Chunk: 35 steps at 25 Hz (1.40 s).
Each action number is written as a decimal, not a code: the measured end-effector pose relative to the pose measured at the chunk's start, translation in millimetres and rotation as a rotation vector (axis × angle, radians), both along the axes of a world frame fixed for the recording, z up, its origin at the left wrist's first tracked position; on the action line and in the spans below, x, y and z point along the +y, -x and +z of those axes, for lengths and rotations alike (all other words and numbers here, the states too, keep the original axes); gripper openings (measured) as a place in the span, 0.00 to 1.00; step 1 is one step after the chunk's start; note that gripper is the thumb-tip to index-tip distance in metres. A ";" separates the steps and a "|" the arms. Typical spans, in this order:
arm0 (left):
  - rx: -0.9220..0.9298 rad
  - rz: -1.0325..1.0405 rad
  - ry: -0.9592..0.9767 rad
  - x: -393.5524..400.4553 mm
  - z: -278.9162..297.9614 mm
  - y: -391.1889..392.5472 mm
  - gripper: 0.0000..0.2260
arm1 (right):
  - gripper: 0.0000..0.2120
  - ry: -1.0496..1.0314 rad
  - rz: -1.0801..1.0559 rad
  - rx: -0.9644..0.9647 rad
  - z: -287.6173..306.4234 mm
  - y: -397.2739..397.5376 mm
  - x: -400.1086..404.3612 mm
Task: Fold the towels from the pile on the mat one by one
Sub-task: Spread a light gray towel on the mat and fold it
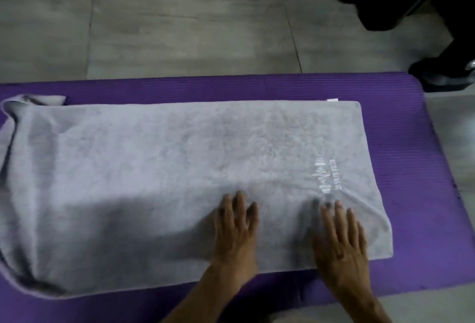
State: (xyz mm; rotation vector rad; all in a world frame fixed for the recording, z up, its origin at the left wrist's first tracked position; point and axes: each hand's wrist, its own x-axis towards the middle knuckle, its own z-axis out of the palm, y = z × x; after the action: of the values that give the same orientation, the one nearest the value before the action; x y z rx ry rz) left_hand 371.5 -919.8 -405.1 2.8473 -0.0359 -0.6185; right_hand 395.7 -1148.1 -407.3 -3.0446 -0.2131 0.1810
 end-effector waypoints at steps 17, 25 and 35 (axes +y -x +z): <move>-0.551 0.884 0.476 190.2 24.4 14.9 0.12 | 0.23 -0.342 0.713 0.067 -6.6 -37.8 208.1; -0.350 1.550 0.033 397.2 8.1 145.5 0.21 | 0.29 -0.135 1.069 0.117 -25.1 -66.5 399.2; -0.622 1.974 0.426 417.9 -20.9 160.8 0.03 | 0.22 -0.201 1.000 -0.113 -47.5 -60.6 431.0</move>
State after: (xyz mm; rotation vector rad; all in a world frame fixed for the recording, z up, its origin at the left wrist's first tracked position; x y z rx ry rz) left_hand 210.7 -501.9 -426.0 1.3236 1.8196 0.6073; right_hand 456.4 -717.1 -454.7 -2.4611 -1.6096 0.0325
